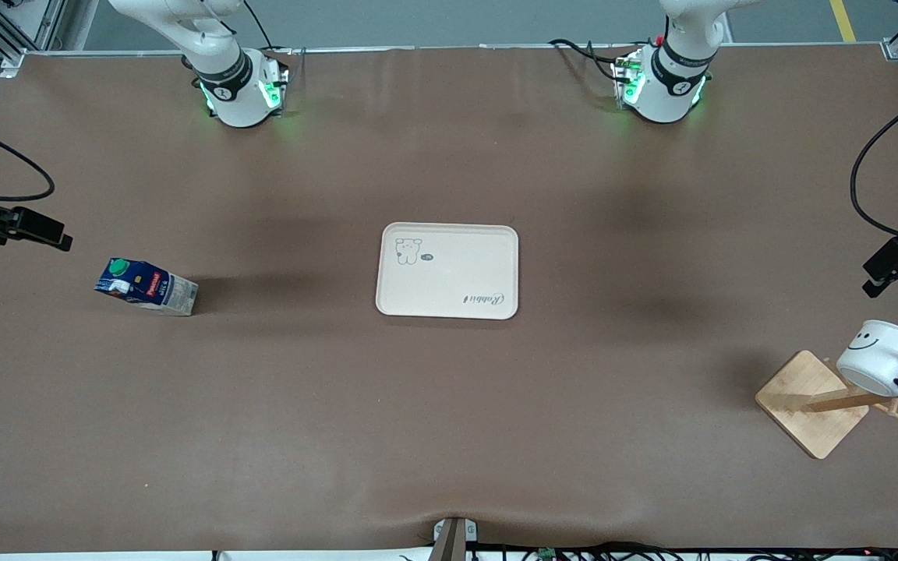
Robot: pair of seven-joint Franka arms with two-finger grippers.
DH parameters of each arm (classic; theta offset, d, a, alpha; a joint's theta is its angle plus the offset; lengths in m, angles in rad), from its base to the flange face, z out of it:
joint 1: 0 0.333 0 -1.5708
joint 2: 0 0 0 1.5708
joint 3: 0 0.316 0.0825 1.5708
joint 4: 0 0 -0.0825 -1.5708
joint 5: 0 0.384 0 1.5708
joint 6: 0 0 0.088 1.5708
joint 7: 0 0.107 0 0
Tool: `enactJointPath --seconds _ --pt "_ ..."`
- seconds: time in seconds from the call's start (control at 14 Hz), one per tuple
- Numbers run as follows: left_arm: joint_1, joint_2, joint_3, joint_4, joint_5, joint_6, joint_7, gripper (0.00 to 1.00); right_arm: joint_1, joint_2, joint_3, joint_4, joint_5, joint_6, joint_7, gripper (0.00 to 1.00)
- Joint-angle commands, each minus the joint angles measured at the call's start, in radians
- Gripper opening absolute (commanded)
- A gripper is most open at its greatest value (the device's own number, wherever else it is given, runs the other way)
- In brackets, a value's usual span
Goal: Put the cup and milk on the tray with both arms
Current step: 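Grasp the milk carton with the right gripper while the left gripper reaches the mug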
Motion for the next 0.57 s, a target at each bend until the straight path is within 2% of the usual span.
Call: enactJointPath --seconds 0.0,0.07,0.21,0.5 --pt "0.035 -0.072 -0.005 -0.097 -0.021 0.048 0.032 1.00 -0.008 0.023 0.002 0.016 0.014 -0.014 0.000 1.00" --pt "0.057 -0.072 -0.007 -0.098 -0.021 0.053 0.057 1.00 -0.008 0.037 0.003 0.014 0.014 -0.014 0.000 1.00" --pt "0.072 -0.070 -0.007 -0.101 -0.031 0.056 0.101 1.00 -0.014 0.148 0.002 0.019 0.022 -0.028 -0.003 1.00" --pt "0.075 -0.059 -0.005 -0.106 -0.078 0.074 0.138 1.00 -0.037 0.157 -0.001 0.011 0.059 -0.045 0.003 1.00"
